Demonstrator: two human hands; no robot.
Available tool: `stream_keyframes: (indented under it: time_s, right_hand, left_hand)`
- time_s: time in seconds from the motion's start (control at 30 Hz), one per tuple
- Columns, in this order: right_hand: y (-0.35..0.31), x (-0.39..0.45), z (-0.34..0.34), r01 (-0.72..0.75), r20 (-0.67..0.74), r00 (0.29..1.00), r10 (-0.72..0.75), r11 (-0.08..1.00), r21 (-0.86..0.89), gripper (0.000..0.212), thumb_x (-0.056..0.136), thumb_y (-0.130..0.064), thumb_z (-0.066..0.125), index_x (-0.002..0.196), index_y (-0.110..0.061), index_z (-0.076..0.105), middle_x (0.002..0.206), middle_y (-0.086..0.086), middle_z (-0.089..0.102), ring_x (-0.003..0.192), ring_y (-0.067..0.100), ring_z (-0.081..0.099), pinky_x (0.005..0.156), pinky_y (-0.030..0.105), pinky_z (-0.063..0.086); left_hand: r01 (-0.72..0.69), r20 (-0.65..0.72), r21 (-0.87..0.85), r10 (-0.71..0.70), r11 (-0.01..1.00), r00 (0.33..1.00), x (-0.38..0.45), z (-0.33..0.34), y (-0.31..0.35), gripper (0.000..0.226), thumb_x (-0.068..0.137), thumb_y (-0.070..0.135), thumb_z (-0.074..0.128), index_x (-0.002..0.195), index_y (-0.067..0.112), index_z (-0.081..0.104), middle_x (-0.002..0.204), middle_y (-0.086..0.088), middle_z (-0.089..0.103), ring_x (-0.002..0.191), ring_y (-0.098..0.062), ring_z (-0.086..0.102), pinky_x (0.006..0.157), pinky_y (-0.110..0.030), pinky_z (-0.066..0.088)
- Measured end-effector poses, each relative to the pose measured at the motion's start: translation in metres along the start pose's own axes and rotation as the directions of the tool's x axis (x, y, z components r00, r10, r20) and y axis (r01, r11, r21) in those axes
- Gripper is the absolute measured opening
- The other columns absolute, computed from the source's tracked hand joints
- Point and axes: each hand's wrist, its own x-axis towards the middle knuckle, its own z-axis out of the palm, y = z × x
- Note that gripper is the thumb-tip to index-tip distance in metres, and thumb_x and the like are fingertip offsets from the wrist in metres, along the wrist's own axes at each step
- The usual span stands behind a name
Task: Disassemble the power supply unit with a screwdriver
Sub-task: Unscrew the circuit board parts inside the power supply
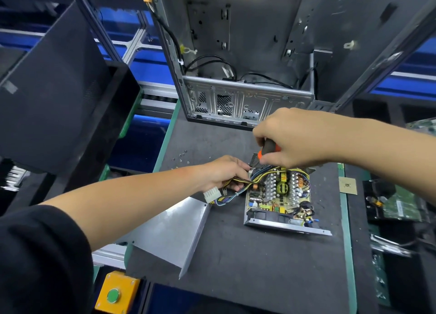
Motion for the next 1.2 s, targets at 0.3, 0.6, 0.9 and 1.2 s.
stream_keyframes:
  time_s: [0.3, 0.6, 0.9, 1.2]
  right_hand:
    - [0.001, 0.0, -0.004, -0.018, -0.026, 1.0, 0.018, 1.0, -0.005, 0.01, 0.087, -0.026, 0.063, 0.085, -0.022, 0.055, 0.081, -0.002, 0.054, 0.08, 0.023, 0.058, 0.066, 0.035, 0.05]
    - [0.0, 0.002, 0.002, -0.039, -0.05, 0.998, 0.041, 0.998, 0.046, 0.015, 0.075, -0.027, 0.065, 0.085, -0.016, 0.068, 0.088, 0.003, 0.062, 0.081, 0.027, 0.061, 0.069, 0.044, 0.056]
    - [-0.003, 0.005, 0.002, -0.135, -0.054, 0.989, 0.138, 0.989, 0.06, 0.022, 0.077, -0.033, 0.065, 0.078, -0.011, 0.066, 0.073, 0.009, 0.061, 0.072, 0.029, 0.061, 0.062, 0.04, 0.056]
    - [-0.005, 0.01, -0.004, -0.039, 0.081, 0.996, 0.037, 0.999, 0.017, 0.026, 0.095, -0.037, 0.054, 0.085, -0.014, 0.06, 0.079, 0.006, 0.059, 0.071, 0.019, 0.054, 0.071, 0.04, 0.052]
  left_hand:
    - [-0.024, 0.018, 0.028, 0.024, 0.999, 1.0, 0.003, 0.001, -0.003, 0.023, 0.085, -0.007, 0.059, 0.103, 0.007, 0.056, 0.081, -0.009, 0.063, 0.058, -0.012, 0.058, 0.04, -0.017, 0.046]
    - [-0.061, -0.1, 0.065, 0.067, 0.996, 0.993, 0.004, -0.011, -0.004, 0.013, 0.087, 0.001, 0.064, 0.089, 0.011, 0.056, 0.076, -0.008, 0.064, 0.051, -0.01, 0.062, 0.049, -0.018, 0.051]
    - [-0.184, -0.232, 0.487, 0.329, 0.854, 0.915, 0.018, -0.003, -0.01, 0.01, 0.079, 0.008, 0.07, 0.073, 0.016, 0.072, 0.058, 0.013, 0.061, 0.055, 0.004, 0.052, 0.053, -0.007, 0.039]
    - [-0.14, -0.241, 0.281, 0.211, 0.949, 0.947, 0.015, -0.001, -0.011, 0.017, 0.079, -0.001, 0.065, 0.083, 0.013, 0.074, 0.063, 0.003, 0.065, 0.05, -0.007, 0.051, 0.047, -0.018, 0.045]
